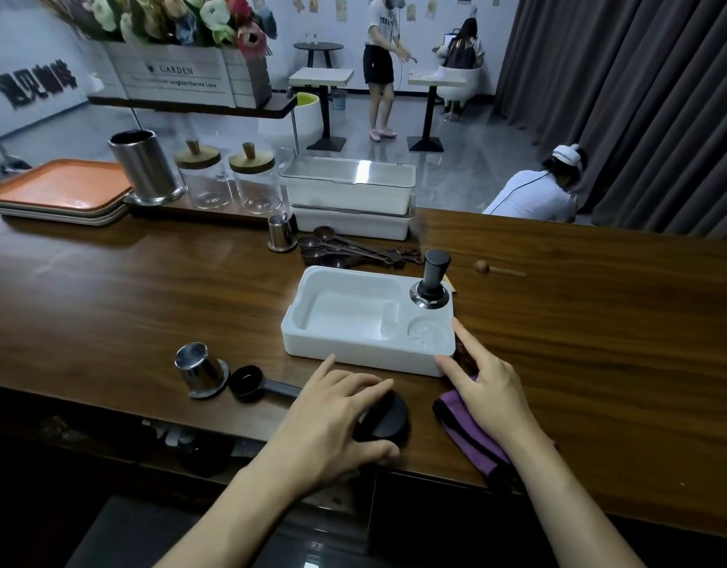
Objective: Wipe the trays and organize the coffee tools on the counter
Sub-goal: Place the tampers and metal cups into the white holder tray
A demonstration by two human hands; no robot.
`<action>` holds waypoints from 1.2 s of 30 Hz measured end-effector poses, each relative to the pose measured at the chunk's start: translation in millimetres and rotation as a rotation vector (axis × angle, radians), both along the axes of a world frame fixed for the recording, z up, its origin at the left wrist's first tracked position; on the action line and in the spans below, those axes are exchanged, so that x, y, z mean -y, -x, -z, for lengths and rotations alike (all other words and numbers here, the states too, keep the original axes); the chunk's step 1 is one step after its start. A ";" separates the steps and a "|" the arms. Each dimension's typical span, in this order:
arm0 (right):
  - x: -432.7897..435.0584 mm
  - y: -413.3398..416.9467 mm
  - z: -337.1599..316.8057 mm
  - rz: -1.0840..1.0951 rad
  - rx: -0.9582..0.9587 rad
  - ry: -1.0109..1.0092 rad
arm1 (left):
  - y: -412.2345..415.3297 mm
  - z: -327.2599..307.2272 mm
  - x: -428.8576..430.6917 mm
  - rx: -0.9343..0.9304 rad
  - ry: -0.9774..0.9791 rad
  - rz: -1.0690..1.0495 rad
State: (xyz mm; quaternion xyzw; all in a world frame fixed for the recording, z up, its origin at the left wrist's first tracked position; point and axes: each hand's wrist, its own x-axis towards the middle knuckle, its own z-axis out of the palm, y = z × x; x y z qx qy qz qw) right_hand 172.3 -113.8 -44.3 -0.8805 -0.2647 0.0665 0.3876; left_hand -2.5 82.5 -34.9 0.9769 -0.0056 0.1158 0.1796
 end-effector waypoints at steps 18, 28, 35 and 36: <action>4.0 -1.1 3.9 -0.044 0.026 -0.107 | -65.2 -51.1 4.1 0.092 0.381 -0.229; 4.6 -3.3 4.8 -0.038 -0.018 -0.090 | -105.9 -45.6 9.5 0.052 0.320 -0.156; 4.3 -6.2 6.1 -0.045 -0.060 -0.107 | -112.8 -42.0 7.8 0.029 0.317 -0.152; 4.3 -6.0 5.6 -0.046 -0.063 -0.116 | -113.4 -42.6 7.8 0.021 0.316 -0.149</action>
